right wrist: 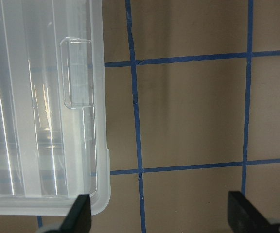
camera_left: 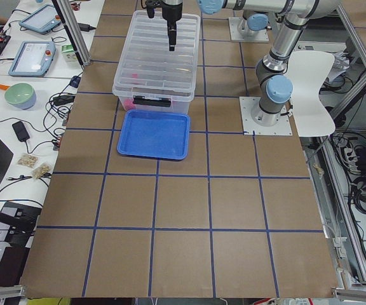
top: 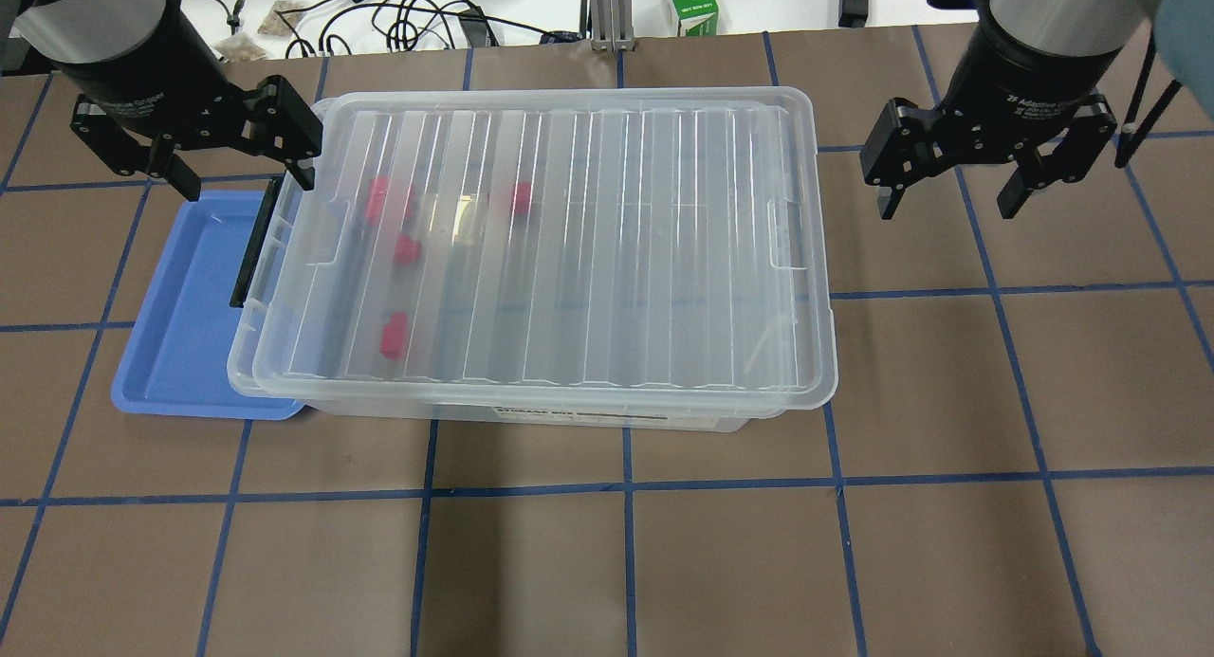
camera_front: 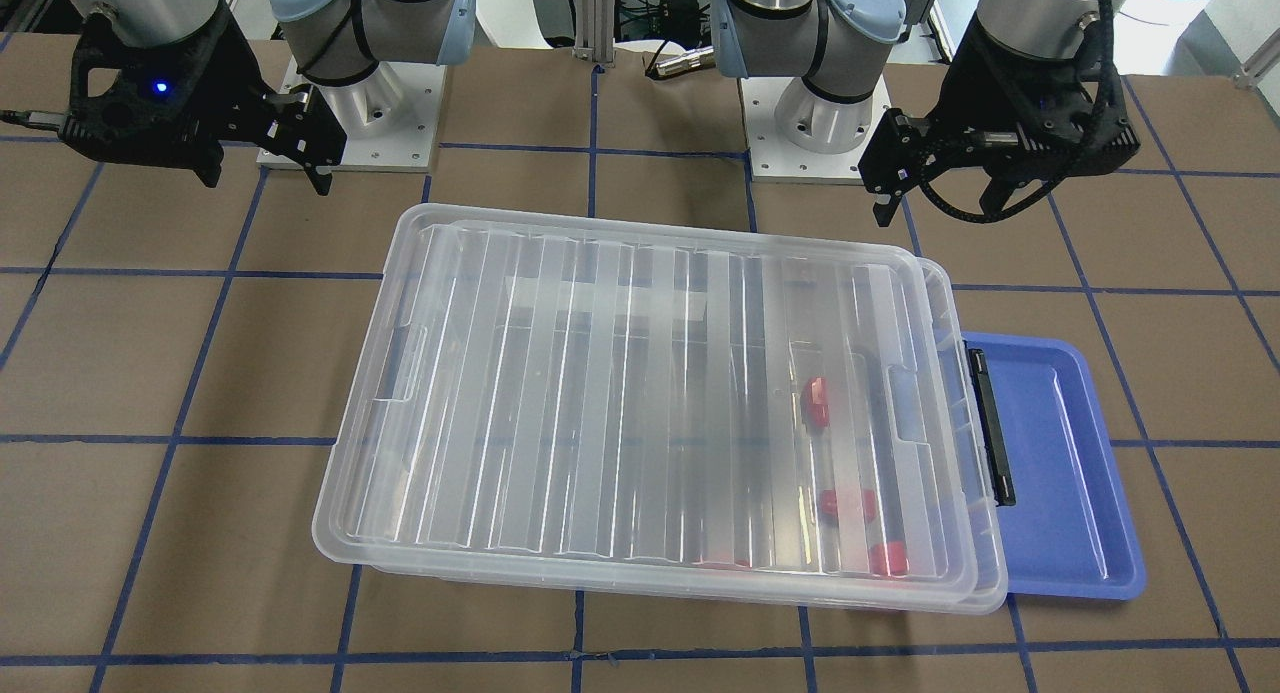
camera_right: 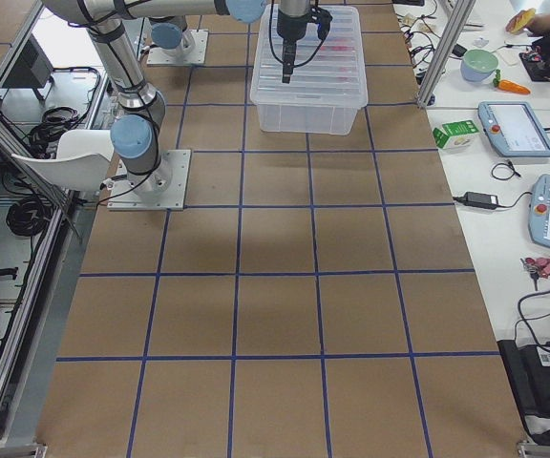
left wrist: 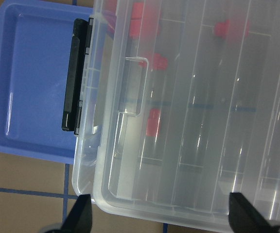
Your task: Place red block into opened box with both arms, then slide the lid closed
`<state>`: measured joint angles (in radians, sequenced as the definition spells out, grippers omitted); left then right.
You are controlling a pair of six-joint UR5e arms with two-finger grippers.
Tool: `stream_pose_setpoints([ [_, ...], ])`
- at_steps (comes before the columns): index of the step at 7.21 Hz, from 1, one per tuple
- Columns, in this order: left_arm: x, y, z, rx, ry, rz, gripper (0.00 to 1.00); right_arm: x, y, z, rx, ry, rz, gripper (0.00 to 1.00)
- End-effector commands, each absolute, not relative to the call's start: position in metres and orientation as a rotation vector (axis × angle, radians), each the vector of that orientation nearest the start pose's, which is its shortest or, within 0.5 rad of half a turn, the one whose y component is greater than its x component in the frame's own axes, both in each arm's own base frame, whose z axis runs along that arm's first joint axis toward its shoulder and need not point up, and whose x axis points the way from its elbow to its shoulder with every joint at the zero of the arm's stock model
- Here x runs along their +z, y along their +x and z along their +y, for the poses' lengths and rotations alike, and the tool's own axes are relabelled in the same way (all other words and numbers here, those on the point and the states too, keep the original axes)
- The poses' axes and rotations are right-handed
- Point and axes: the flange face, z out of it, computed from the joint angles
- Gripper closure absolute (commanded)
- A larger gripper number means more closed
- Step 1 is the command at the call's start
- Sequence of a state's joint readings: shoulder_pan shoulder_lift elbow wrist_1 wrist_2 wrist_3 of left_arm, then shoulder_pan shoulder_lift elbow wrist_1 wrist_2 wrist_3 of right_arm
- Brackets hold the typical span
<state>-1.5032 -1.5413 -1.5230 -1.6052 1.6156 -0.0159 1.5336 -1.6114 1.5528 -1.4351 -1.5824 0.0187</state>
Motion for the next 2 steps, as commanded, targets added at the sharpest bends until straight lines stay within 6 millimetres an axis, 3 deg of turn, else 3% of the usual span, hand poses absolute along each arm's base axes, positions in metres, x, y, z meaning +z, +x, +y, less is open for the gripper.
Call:
stream_pose_setpoints([
  [1, 0.5179, -0.0972, -0.4919, -0.053, -0.127, 3.092, 0.00, 0.4934, 0.1183, -0.4681, 0.155, 0.067, 3.150, 0.00],
  [2, 0.5179, -0.0972, -0.4920, -0.053, -0.127, 3.092, 0.00, 0.4949, 0.1179, -0.4679, 0.148, 0.062, 3.155, 0.00],
])
